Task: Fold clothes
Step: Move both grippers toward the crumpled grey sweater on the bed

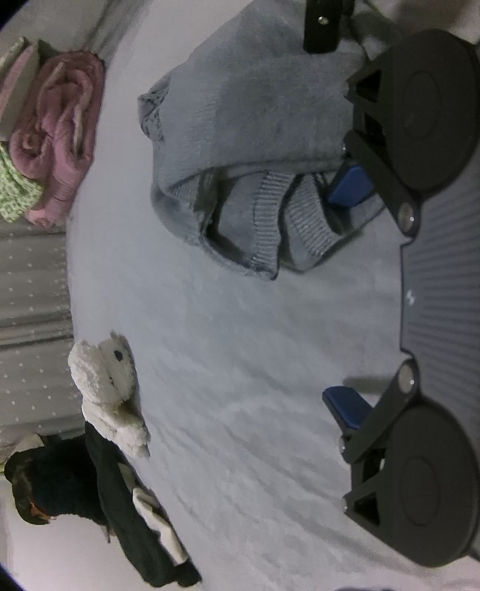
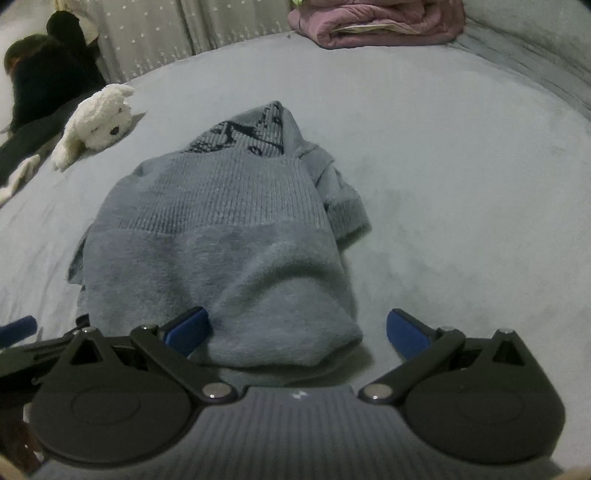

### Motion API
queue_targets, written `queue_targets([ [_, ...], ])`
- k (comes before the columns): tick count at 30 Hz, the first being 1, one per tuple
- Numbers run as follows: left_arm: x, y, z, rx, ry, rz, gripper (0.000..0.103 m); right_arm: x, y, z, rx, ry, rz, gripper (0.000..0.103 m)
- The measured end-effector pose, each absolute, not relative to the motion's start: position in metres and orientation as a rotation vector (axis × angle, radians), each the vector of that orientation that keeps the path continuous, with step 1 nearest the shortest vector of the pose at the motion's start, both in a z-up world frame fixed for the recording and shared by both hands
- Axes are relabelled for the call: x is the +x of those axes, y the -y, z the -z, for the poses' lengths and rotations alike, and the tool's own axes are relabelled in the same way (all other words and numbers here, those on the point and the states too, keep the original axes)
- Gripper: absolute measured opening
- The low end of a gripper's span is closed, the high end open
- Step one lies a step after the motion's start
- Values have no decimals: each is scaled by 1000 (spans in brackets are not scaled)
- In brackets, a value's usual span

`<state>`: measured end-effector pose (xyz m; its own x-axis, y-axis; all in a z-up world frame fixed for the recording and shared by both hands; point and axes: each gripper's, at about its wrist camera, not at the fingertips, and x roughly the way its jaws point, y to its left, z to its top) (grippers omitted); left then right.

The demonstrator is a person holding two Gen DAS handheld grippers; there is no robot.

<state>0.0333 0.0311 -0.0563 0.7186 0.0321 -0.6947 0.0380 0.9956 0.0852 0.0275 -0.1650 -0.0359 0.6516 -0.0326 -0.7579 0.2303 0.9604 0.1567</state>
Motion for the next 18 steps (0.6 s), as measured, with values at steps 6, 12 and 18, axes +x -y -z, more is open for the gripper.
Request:
queue_targets([
  [6, 29, -39, 62, 54, -743, 56, 103, 21, 162, 39, 203, -823, 124, 103],
  [12, 36, -45, 52, 42, -818, 117, 103, 19, 168, 26, 279, -797, 113, 103],
  [18, 27, -59, 31, -55, -785, 154, 103, 9, 160, 6, 234, -656, 87, 100],
])
